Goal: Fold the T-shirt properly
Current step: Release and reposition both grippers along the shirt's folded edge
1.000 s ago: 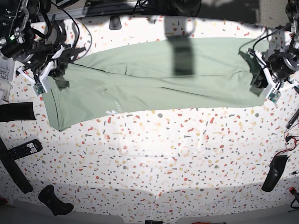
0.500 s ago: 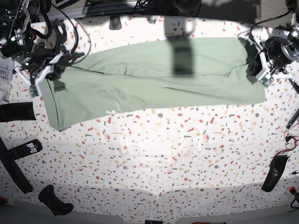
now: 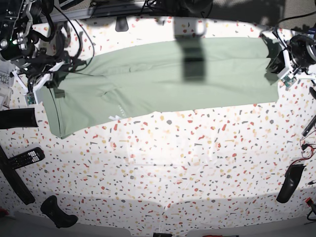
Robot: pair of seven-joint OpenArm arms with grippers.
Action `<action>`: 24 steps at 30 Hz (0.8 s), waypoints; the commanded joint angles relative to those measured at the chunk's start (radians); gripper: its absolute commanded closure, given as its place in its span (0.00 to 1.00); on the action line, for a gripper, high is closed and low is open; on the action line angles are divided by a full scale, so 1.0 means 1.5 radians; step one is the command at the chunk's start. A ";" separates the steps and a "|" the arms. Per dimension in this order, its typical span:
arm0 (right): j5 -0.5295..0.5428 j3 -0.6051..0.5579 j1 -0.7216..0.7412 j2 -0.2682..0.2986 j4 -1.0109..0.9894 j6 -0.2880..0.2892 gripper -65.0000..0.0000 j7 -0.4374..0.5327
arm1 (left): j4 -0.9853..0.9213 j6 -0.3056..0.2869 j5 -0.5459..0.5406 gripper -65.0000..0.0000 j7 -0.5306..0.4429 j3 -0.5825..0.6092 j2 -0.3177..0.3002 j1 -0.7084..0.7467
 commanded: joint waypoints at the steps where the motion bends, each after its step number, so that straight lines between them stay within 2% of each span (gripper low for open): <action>1: 0.005 0.004 0.003 0.009 0.012 -0.004 1.00 0.015 | 0.010 0.002 -0.004 1.00 -0.013 -0.005 -0.011 -0.002; 4: 0.004 0.004 0.003 0.009 0.012 -0.004 1.00 0.014 | 0.010 0.002 -0.004 1.00 -0.013 -0.005 -0.011 -0.001; 5: 0.005 0.004 0.003 0.009 0.012 -0.004 1.00 0.014 | 0.010 0.013 -0.004 1.00 -0.013 -0.005 -0.011 -0.001; 6: 0.005 0.004 0.003 0.009 0.012 -0.004 1.00 0.016 | 0.010 0.038 -0.005 0.97 -0.006 -0.005 -0.011 -0.001; 7: 0.004 0.004 0.004 0.009 0.012 -0.004 1.00 0.019 | 0.010 0.064 -0.005 0.88 0.007 -0.005 -0.011 -0.001; 8: 0.003 0.004 0.003 0.009 0.012 -0.004 0.96 0.026 | 0.010 0.081 -0.005 0.80 0.021 -0.005 -0.011 -0.002; 9: 0.000 0.004 0.003 0.009 0.012 -0.004 0.89 0.037 | 0.010 0.094 -0.005 0.75 0.034 -0.005 -0.011 -0.001; 12: -0.003 0.004 0.004 0.009 0.012 -0.004 0.69 0.117 | 0.010 0.116 -0.007 0.73 0.052 -0.005 -0.009 0.003; 14: -0.003 0.004 0.004 0.010 0.012 -0.004 0.64 0.182 | 0.010 0.121 -0.016 0.73 0.052 -0.005 -0.009 0.004; 16: -0.003 0.004 0.011 0.009 0.012 -0.004 0.63 0.216 | 0.010 0.121 -0.024 0.73 0.052 -0.005 -0.009 0.004; 19: -0.003 0.004 0.041 0.009 0.012 -0.004 0.63 0.217 | 0.010 0.121 -0.023 0.73 0.052 -0.005 -0.001 0.004; 21: -0.003 0.004 0.067 0.009 0.012 -0.004 0.64 0.214 | 0.010 0.121 -0.022 0.73 0.052 -0.005 0.018 0.004; 23: 0.012 0.004 0.094 0.009 0.012 -0.004 0.64 0.175 | 0.010 0.121 -0.022 0.73 0.050 -0.005 0.045 0.004; 24: 0.028 0.004 0.106 0.009 0.012 0.007 0.64 0.132 | 0.010 0.121 -0.022 0.73 0.048 -0.005 0.059 0.004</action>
